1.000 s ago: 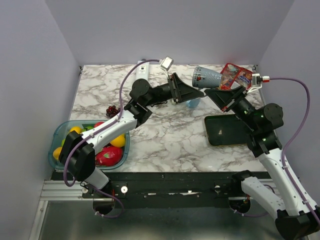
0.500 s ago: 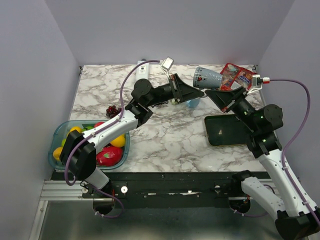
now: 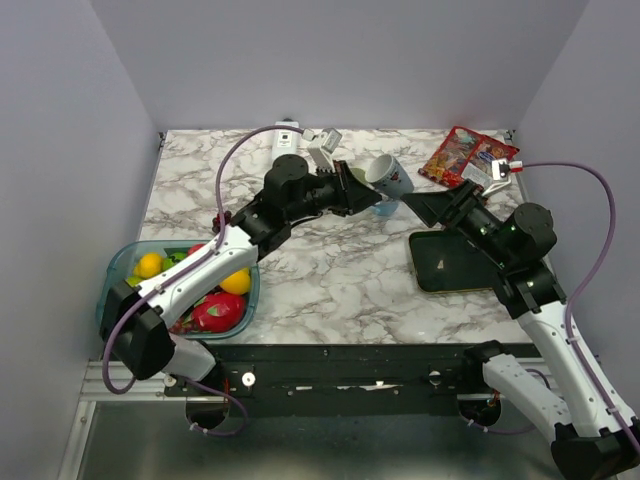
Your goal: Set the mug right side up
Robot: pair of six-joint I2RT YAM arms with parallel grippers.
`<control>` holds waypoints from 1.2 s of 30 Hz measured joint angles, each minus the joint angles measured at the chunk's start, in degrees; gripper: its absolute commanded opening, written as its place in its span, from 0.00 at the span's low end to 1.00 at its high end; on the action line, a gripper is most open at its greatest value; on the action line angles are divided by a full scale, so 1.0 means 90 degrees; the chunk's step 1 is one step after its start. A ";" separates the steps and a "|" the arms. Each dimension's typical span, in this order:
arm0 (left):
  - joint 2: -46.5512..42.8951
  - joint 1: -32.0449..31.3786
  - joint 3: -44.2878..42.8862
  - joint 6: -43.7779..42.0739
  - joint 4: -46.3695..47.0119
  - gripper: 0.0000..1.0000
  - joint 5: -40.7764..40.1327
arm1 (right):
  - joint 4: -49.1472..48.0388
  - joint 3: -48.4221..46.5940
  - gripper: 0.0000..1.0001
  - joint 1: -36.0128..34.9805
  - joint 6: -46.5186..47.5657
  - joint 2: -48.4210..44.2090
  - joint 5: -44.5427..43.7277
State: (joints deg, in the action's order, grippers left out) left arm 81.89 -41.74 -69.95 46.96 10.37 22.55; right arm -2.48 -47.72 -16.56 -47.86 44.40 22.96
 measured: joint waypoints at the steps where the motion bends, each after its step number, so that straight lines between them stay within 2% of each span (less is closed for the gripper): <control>1: -0.0126 0.0002 0.0002 -0.0328 -0.0418 0.00 -0.0255 | 0.0204 0.0000 0.91 0.0000 0.0068 -0.0022 -0.0080; 7: -0.0947 0.0005 0.0549 -0.1724 -0.1940 0.00 -0.1909 | 0.1212 0.0041 0.91 0.0000 0.0367 -0.0027 -0.0478; 14: -0.1358 0.0017 0.1770 -0.2225 -0.2528 0.00 -0.3597 | 0.1894 0.0250 0.91 0.0000 0.0544 0.0022 -0.0767; 19: -0.1360 0.0017 0.2807 -0.2120 -0.2436 0.00 -0.4478 | 0.2149 0.0250 0.91 0.0000 0.0653 0.0092 -0.0903; 24: -0.1260 0.0068 0.3140 -0.1991 -0.2132 0.00 -0.5124 | 0.2339 0.0250 0.91 0.0000 0.0767 0.0117 -0.1008; 32: -0.0695 0.0384 0.3259 -0.1838 -0.1098 0.00 -0.5435 | 0.2560 0.0233 0.91 0.0000 0.0894 0.0265 -0.1139; 36: -0.0503 0.0508 0.3628 -0.1826 -0.0568 0.00 -0.5455 | 0.2599 0.0231 0.91 0.0000 0.0933 0.0274 -0.1149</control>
State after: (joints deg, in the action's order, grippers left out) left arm 77.36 -37.17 -37.30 30.52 5.26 -26.55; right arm 20.91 -45.65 -16.56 -39.46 46.87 12.62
